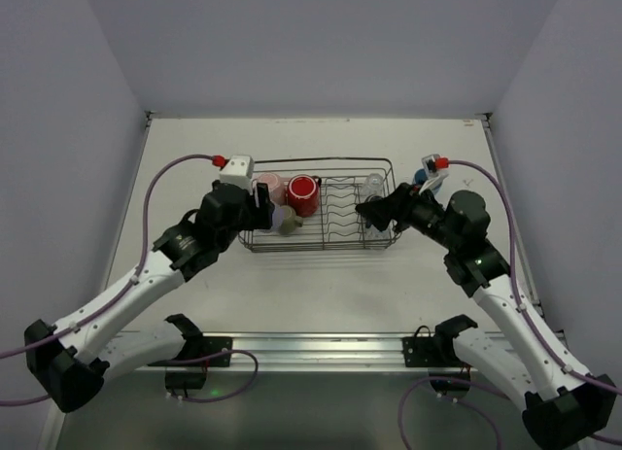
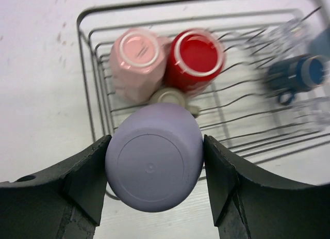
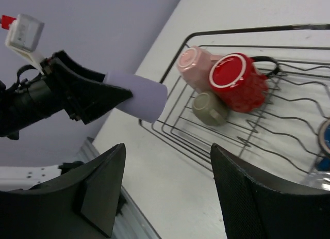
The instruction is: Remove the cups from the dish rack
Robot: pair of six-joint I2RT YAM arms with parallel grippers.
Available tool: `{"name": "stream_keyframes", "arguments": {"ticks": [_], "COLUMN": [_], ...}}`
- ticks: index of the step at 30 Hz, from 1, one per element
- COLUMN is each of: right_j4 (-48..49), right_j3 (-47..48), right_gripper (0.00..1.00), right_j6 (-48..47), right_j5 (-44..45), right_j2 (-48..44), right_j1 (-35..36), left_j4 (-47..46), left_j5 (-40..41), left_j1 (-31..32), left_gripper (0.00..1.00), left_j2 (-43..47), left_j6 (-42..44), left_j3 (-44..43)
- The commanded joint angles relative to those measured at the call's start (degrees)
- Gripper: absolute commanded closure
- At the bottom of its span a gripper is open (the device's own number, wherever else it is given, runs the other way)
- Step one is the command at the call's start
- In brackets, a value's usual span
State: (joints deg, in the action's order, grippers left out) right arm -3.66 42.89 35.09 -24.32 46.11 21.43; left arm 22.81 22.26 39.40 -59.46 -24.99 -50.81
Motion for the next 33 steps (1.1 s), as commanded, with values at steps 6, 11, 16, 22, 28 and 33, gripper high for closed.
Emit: {"name": "stream_keyframes", "arguments": {"ticks": [6, 11, 16, 22, 28, 33], "right_j4": [27.99, 31.34, 34.42, 43.46, 55.33, 34.10], "right_j3": [-5.98, -5.89, -5.81, -5.63, -7.91, -3.28], "right_gripper": [0.27, 0.24, 0.23, 0.33, 0.78, 1.00], "right_j6": [13.77, 14.13, 14.57, 18.60, 23.53, 14.27], "right_j5": [-6.27, -4.17, -2.67, -2.40, 2.25, 8.66], "right_j2": [1.78, 3.72, 5.13, 8.55, 9.71, 3.49], "right_j1": [10.36, 15.39, 18.12, 18.91, 19.00, 19.09], "left_j4": [-16.96, -29.12, -36.33, -45.30, -45.58, -28.24], "left_j5": [-21.80, -30.60, -34.82, -38.17, -39.49, -33.88], "left_j1": [-0.28, -0.29, -0.29, -0.20, -0.11, -0.11], "left_gripper": [0.80, 0.82, 0.82, 0.81, 0.35, 0.01], "left_j2": [12.08, 13.49, 13.94, 13.41, 13.23, 17.27], "left_j6": [-11.64, -19.81, -24.04, -28.26, -27.05, -18.27], "left_j3": [-0.09, 6.06, 8.62, 13.10, 13.98, 7.50]}}
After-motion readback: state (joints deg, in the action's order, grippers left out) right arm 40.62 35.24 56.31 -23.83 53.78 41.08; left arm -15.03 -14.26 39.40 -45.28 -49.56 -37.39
